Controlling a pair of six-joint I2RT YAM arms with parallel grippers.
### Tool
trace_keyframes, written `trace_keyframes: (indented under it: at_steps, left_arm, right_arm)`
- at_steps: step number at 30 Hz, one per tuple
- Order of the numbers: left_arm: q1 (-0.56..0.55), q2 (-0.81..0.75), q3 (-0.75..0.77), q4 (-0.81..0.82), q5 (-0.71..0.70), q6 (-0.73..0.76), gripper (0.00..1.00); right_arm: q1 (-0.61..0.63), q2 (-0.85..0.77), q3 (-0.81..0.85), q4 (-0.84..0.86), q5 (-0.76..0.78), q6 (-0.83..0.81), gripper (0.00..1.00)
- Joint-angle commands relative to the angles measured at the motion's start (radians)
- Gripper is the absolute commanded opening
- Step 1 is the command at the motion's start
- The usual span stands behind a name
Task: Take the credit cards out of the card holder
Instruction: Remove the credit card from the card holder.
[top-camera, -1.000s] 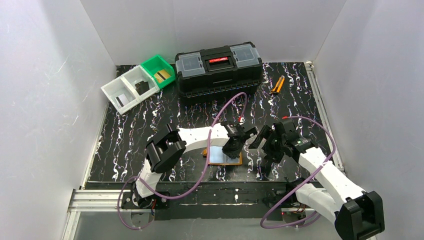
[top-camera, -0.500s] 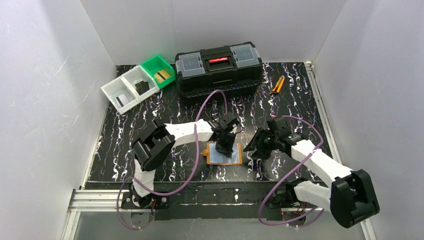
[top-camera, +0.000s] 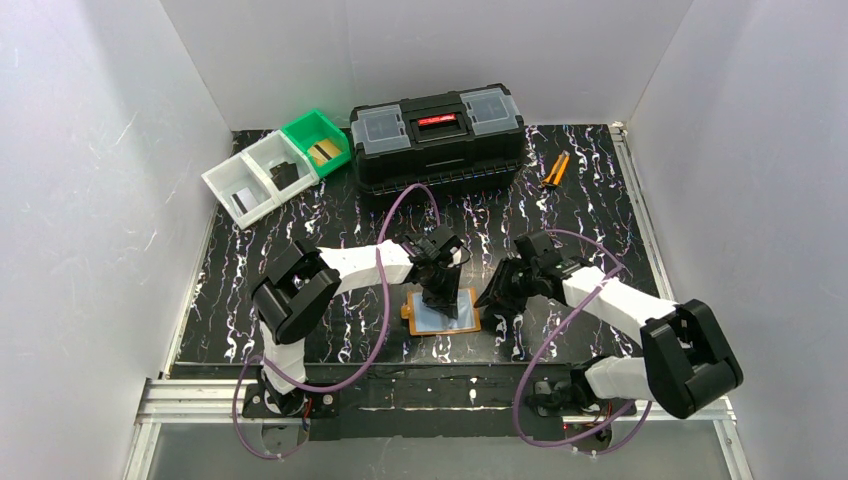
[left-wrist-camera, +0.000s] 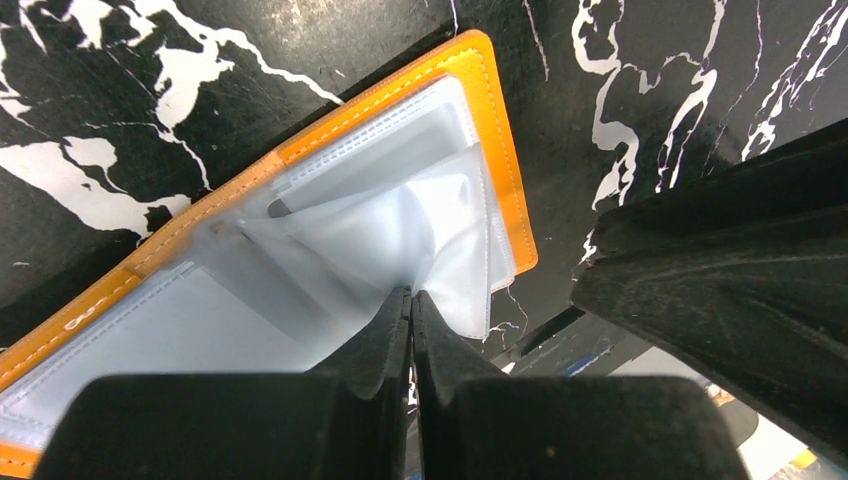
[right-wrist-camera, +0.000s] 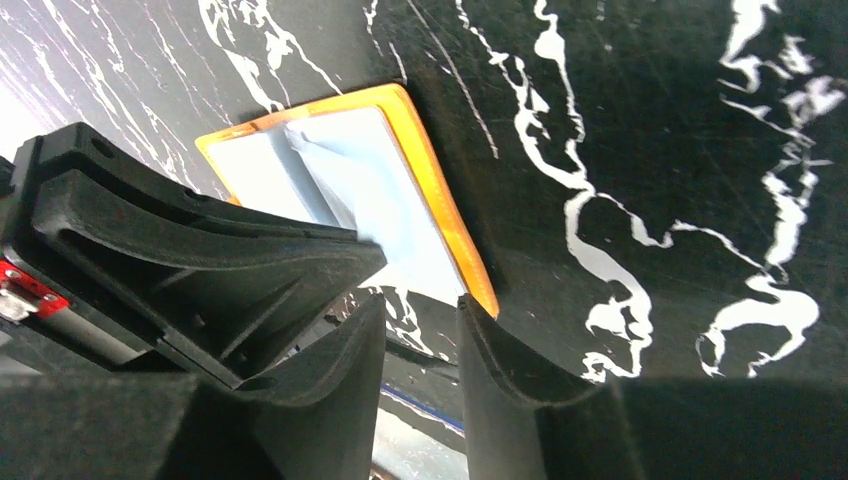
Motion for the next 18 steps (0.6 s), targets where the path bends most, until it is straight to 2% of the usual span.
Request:
trace_keyframes:
  at_steps: [1,15,16,17,18]
  left_arm:
    - [0.006,-0.050,-0.021,-0.006,0.031,-0.004,0.00]
    - [0.013,-0.074,-0.039,0.044,0.116,0.006,0.00]
    - [0.014,-0.077,-0.040,0.049,0.122,0.009,0.00]
    - [0.013,-0.079,-0.038,0.044,0.121,0.013,0.00]
    - [0.014,-0.086,-0.035,0.030,0.111,0.020,0.10]
  right_arm:
    - [0.028,0.047,0.063,0.062,-0.024,0.011,0.38]
    - [0.074,0.208,0.097,0.147,-0.045,0.037,0.29]
    - [0.078,0.217,0.093,0.153,-0.046,0.042,0.24]
    - [0.078,0.216,0.091,0.148,-0.038,0.042,0.14]
    - [0.078,0.203,0.091,0.131,-0.019,0.041,0.03]
